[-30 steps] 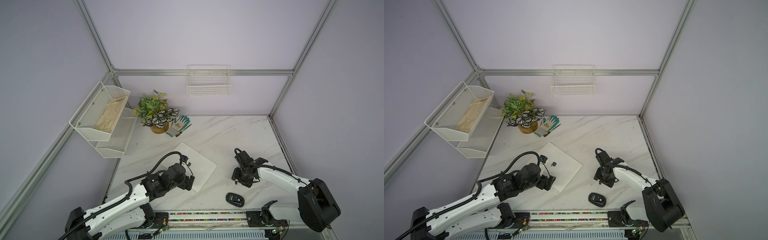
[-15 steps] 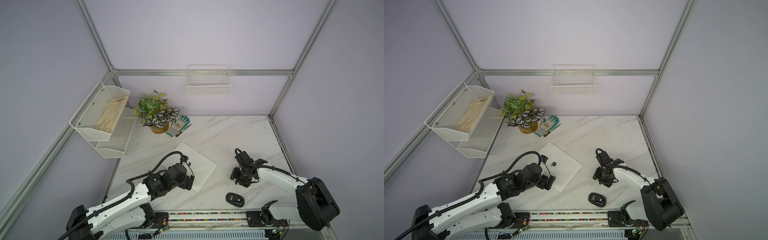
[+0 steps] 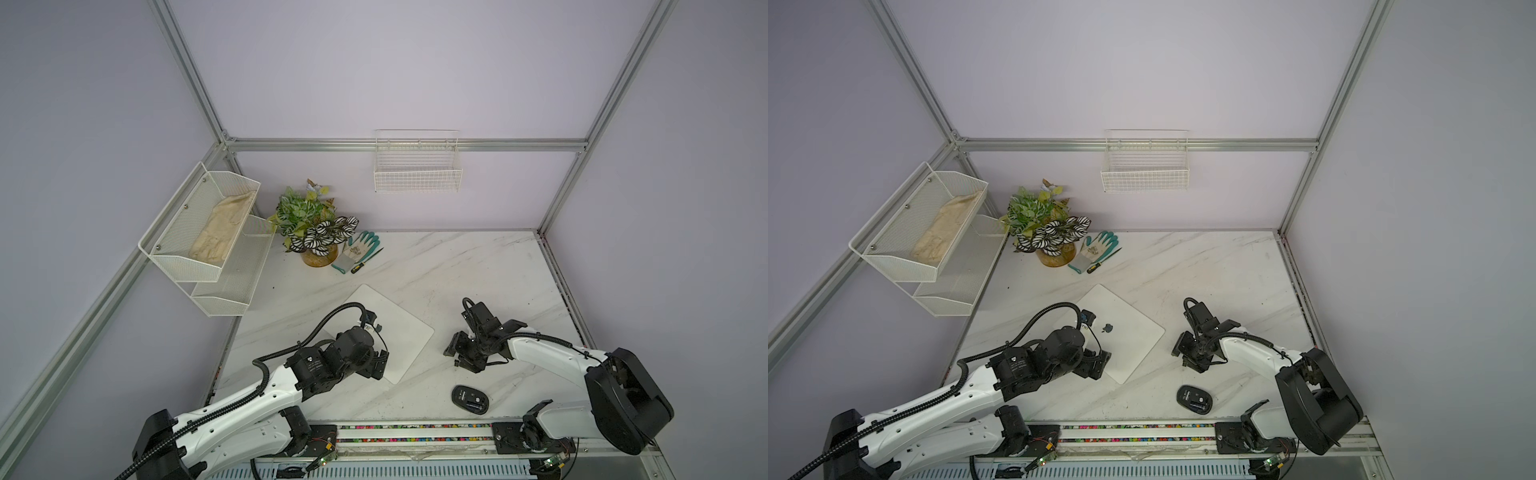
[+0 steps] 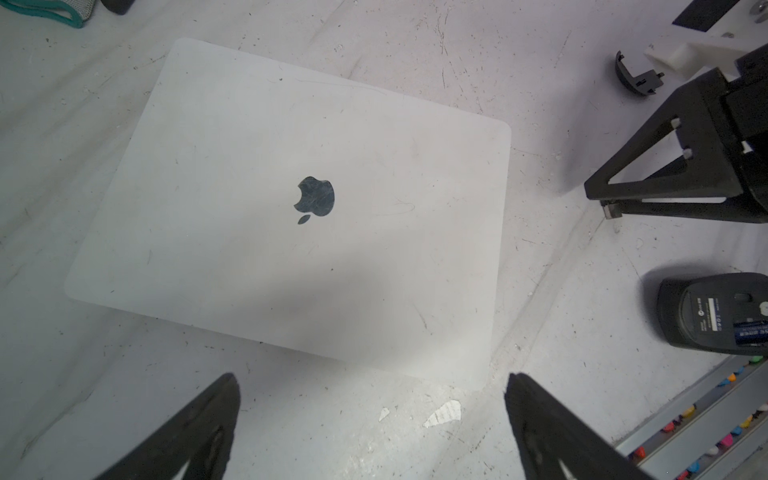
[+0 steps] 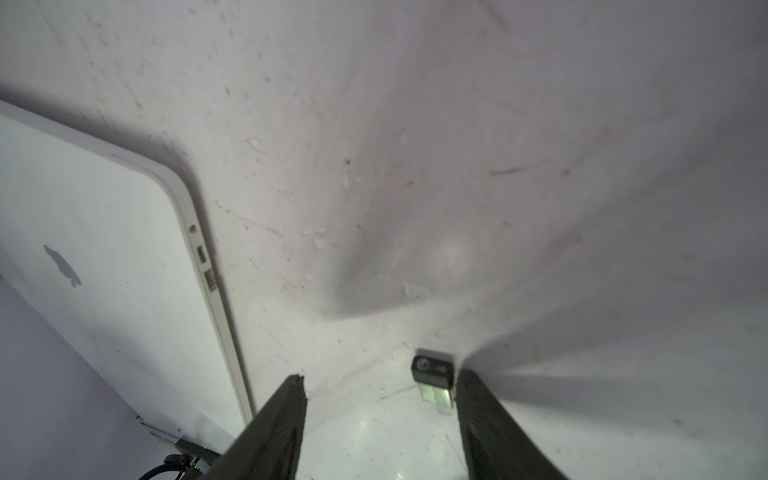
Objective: Insert the wireless mouse receiver into the laptop
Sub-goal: Move the USB plug to the center of the board.
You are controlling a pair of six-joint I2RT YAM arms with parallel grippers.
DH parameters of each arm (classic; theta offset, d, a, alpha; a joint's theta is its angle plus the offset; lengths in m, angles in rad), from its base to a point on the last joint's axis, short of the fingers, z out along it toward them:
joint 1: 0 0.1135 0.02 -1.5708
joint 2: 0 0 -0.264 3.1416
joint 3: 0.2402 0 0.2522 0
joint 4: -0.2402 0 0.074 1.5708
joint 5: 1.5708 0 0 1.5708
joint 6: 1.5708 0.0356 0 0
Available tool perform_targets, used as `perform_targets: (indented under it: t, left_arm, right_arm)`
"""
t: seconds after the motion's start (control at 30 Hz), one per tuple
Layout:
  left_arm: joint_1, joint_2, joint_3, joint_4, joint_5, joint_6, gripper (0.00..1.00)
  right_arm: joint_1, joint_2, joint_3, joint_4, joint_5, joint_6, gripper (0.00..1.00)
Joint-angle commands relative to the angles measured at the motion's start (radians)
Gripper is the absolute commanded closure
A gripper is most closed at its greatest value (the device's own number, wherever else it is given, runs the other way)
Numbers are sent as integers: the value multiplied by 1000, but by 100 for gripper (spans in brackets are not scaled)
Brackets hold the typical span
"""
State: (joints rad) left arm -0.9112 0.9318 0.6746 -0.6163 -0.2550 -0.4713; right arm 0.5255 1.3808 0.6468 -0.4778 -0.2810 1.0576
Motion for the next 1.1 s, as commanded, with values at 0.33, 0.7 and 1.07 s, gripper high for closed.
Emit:
perform_targets:
  t: [0.33,0.7,1.07]
  left_arm:
    - [-5,-39,-15,6,-28,-20,0]
    - [-5,-102,-52,-10,-74,-86,0]
    - [0,-105,-58,-26,-98,-172,0]
  right_arm:
    - [133,157,39,34,31,96,38]
    - [182,94,39,-92,121,54,40]
    - [289,238,110,6,109,96,51]
